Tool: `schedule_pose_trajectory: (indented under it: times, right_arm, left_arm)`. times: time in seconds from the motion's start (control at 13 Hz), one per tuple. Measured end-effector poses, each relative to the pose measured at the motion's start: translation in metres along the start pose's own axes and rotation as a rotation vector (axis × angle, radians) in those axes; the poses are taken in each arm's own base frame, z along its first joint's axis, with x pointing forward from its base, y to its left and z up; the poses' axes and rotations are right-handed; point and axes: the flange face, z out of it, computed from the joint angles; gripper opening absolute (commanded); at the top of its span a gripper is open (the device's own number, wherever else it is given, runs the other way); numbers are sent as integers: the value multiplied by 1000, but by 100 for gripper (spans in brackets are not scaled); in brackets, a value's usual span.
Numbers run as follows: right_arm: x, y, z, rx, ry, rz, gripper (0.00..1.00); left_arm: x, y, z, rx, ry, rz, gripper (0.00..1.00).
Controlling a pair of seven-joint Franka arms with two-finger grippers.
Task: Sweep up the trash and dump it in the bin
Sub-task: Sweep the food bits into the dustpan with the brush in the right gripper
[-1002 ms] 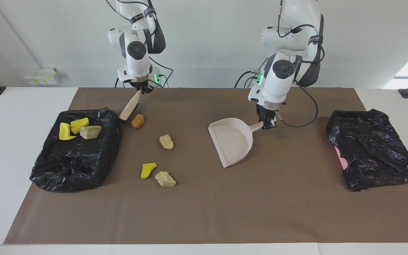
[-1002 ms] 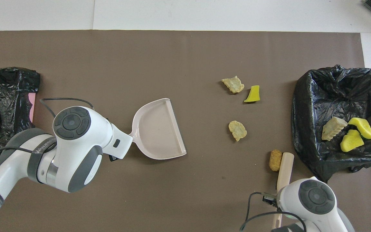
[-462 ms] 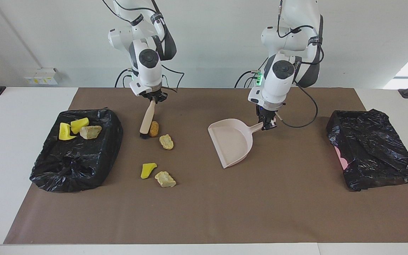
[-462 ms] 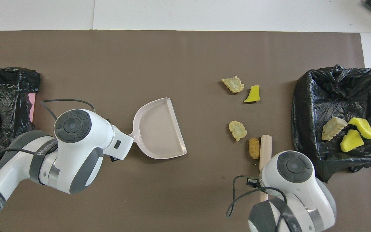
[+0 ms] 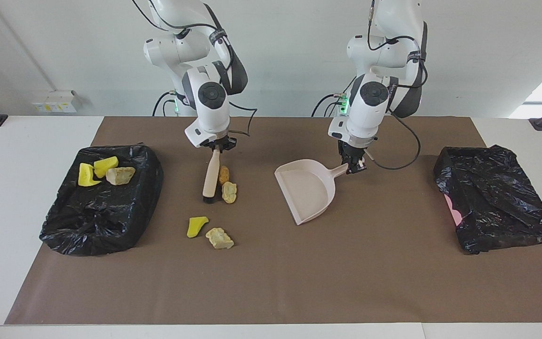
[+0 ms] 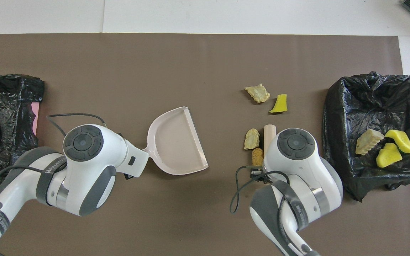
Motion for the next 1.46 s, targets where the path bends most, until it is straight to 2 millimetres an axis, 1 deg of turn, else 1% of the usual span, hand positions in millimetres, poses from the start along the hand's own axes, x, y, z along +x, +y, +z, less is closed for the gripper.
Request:
schedule_pose_trajectory:
  times: [0.15, 0.31, 0.46, 0.62, 0.77, 0.92, 1.08, 1.16, 1.31, 1.46]
  right_arm:
    - [9, -43, -8, 9, 19, -60, 0]
    - [10, -78, -5, 33, 22, -123, 0]
    - [8, -98, -6, 94, 29, -184, 0]
    - [-1, -118, -13, 173, 48, -200, 0]
    - [-14, -142, -20, 268, 53, -194, 0]
    - [-28, -162, -25, 321, 47, -174, 0]
    - [-35, -169, -34, 320, 34, -169, 0]
    - [-39, -167, -40, 306, 11, -176, 0]
    - [-45, -157, -60, 295, -4, -181, 0]
    - [-44, -140, -81, 291, 15, -170, 0]
  left_arm:
    - [0, 0, 0, 0, 0, -2, 0]
    - [0, 0, 0, 0, 1, -4, 0]
    - [0, 0, 0, 1, 1, -5, 0]
    - [0, 0, 0, 1, 1, -5, 0]
    - [0, 0, 0, 1, 1, -6, 0]
    - [0, 0, 0, 1, 1, -6, 0]
    - [0, 0, 0, 1, 1, -6, 0]
    - [0, 0, 0, 1, 1, -6, 0]
    - [0, 0, 0, 0, 1, -7, 0]
    - [0, 0, 0, 0, 1, -7, 0]
